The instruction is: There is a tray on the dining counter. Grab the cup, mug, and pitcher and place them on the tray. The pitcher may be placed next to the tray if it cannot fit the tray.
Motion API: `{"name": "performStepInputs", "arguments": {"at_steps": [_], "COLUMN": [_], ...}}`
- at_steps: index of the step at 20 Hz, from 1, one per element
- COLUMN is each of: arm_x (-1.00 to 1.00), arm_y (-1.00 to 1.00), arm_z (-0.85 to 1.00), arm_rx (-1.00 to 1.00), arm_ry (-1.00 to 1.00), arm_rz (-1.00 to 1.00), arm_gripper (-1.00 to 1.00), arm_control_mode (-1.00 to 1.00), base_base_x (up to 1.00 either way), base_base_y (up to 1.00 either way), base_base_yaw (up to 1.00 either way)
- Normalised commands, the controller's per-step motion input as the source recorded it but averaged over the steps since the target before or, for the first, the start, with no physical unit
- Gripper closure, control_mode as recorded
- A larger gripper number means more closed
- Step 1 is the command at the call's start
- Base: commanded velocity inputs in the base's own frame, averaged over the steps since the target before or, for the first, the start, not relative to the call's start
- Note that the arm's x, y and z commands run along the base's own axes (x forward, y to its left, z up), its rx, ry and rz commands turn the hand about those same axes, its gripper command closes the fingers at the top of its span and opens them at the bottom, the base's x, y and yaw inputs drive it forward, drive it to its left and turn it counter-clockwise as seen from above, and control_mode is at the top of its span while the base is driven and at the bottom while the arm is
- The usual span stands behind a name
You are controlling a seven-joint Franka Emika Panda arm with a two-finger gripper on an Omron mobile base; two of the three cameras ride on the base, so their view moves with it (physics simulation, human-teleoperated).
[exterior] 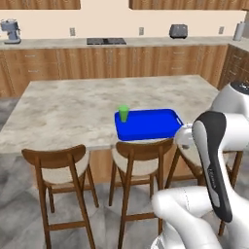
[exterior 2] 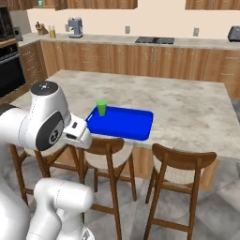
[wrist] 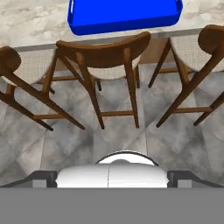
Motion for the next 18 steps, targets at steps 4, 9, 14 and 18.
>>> {"name": "performStepInputs", "arguments": {"at_steps": [4,9,14,18], "arm_x": [0.0,0.0,0.0,0.0], "arm_y": [0.0,0.0,0.0,0.0], "arm_z": [0.0,0.0,0.0,0.0], "arm_rx": [0.0,0.0,0.0,0.0], "arm_ry": [0.0,0.0,0.0,0.0], "arm_rz": [0.0,0.0,0.0,0.0], "arm_gripper": [-1.0,-1.0,-1.0,-1.0], "arm_control_mode": [1.0,1.0,1.0,1.0], "base_base_x": [-0.18,0.0,0.0,0.0], "base_base_y": [1.0,1.0,1.0,1.0], "base_base_yaw": [0.0,0.0,0.0,0.0]}}
